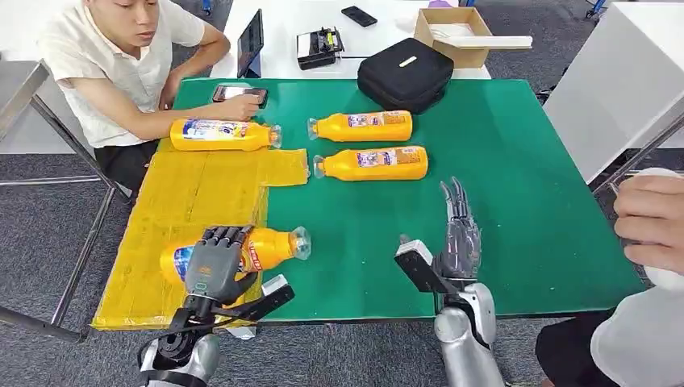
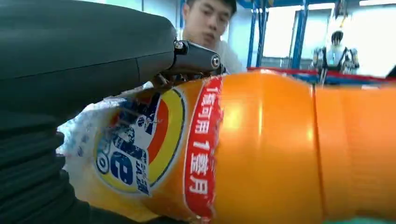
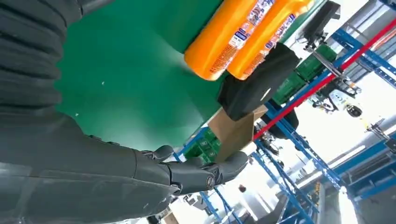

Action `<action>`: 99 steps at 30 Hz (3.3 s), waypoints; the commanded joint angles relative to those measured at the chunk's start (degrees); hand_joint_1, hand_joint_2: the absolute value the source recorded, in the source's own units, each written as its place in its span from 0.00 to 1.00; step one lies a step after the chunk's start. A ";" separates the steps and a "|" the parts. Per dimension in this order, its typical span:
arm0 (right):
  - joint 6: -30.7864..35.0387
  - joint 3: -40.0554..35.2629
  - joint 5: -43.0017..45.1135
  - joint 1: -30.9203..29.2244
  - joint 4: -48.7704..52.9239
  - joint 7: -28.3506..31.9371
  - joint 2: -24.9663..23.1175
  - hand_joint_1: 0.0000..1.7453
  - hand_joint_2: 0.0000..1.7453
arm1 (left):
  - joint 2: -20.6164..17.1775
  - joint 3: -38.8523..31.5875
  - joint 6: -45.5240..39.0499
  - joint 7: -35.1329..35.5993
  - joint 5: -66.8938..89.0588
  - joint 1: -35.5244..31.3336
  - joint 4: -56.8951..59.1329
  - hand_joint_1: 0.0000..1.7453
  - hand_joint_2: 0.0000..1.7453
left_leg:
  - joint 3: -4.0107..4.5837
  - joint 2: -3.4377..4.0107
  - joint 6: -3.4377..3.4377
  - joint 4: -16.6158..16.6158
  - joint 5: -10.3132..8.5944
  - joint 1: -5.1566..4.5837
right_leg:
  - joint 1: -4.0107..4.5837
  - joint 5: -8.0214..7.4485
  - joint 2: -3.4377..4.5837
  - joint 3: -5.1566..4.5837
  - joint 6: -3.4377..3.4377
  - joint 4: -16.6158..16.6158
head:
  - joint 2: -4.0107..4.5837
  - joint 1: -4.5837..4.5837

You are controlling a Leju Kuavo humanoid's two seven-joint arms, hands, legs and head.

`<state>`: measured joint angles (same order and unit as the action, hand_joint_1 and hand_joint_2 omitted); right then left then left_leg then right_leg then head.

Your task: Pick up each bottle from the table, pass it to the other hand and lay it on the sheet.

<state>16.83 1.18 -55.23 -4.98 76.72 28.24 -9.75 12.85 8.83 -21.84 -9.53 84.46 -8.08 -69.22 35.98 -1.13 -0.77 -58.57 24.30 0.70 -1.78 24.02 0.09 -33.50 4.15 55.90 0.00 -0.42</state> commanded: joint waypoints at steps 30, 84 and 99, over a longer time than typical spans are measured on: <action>-0.36 0.24 3.56 -2.07 -7.70 3.06 0.28 0.00 1.00 | -4.15 7.82 3.61 3.18 4.76 -5.42 12.02 0.00 1.00 | -0.28 0.05 0.01 0.05 0.01 0.01 | 0.04 0.00 0.03 0.30 -0.13 -0.05 | 0.00 0.00; 2.45 -1.10 -24.03 0.17 1.58 -14.18 6.08 0.00 1.00 | 7.15 11.87 13.46 -6.02 -53.41 11.50 -22.06 0.00 1.00 | -0.36 0.13 -0.03 0.00 0.14 0.02 | 0.08 0.07 0.07 0.42 -0.21 -0.08 | 0.00 -0.02; -5.16 -3.53 -29.08 -6.73 -15.89 -21.68 11.19 0.00 1.00 | 7.15 11.90 12.54 -6.03 -53.97 10.66 -22.40 0.00 1.00 | -0.25 0.10 -0.03 0.00 0.07 0.03 | 0.08 0.00 0.07 0.32 -0.15 -0.09 | 0.00 -0.02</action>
<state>16.39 -0.68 -87.93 -4.19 76.76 6.12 -2.31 16.55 20.61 -8.83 -15.41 30.12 2.02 -92.37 35.87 -1.21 -0.78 -58.57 24.30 0.69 -1.78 24.03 0.06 -33.31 4.15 55.88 0.00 -0.44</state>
